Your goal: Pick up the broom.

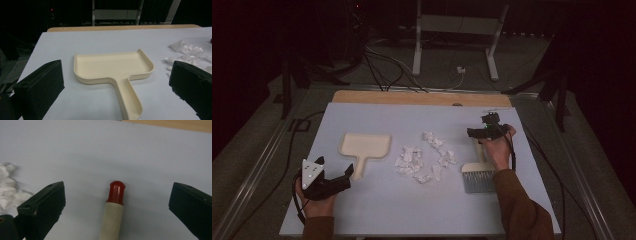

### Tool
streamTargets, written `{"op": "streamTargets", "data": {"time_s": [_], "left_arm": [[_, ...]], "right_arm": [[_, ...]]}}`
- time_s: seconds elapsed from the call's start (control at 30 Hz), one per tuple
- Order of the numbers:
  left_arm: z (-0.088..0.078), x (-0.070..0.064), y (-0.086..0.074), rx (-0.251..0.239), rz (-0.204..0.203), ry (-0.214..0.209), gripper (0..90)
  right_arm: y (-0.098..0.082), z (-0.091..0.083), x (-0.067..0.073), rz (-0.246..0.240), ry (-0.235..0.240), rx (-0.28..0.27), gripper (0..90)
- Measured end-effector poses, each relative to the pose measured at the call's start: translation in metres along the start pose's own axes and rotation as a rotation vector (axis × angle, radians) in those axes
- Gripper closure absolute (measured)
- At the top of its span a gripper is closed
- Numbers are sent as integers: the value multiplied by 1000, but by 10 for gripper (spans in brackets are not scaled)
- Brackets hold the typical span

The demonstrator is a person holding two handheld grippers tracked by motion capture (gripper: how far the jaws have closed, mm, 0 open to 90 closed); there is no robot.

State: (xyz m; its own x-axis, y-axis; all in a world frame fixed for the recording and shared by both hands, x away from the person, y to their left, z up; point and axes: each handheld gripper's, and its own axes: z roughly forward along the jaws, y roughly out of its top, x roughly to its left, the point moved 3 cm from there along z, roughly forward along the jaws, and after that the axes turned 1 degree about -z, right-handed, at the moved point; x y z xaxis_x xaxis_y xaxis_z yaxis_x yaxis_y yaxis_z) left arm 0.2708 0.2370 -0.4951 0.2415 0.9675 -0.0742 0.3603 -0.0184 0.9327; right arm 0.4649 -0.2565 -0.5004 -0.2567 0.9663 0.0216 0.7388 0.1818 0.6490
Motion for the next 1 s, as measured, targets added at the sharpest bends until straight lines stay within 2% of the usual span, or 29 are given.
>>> {"op": "streamTargets", "data": {"time_s": [0.23,0.4,0.5,0.57,0.6,0.73,0.77,1.0], "left_arm": [[0,-1,0,1,1,1,5],[0,0,0,1,1,0,5],[1,-1,0,5,3,-1,5],[1,-1,0,5,1,-3,5],[1,-1,0,4,1,-3,5],[0,0,0,1,-6,-3,5],[0,0,0,1,-8,-4,5],[0,1,0,-1,-11,-4,5]], "right_arm": [[-4,13,-1,5,-1,49,71],[-4,18,-1,19,-13,63,154],[-4,20,0,27,-11,73,172],[-2,22,1,29,-20,77,248],[-2,22,1,29,-20,77,248],[-1,27,4,22,-34,107,344],[0,29,4,31,-41,118,398],[-3,37,6,55,-73,126,503]]}}
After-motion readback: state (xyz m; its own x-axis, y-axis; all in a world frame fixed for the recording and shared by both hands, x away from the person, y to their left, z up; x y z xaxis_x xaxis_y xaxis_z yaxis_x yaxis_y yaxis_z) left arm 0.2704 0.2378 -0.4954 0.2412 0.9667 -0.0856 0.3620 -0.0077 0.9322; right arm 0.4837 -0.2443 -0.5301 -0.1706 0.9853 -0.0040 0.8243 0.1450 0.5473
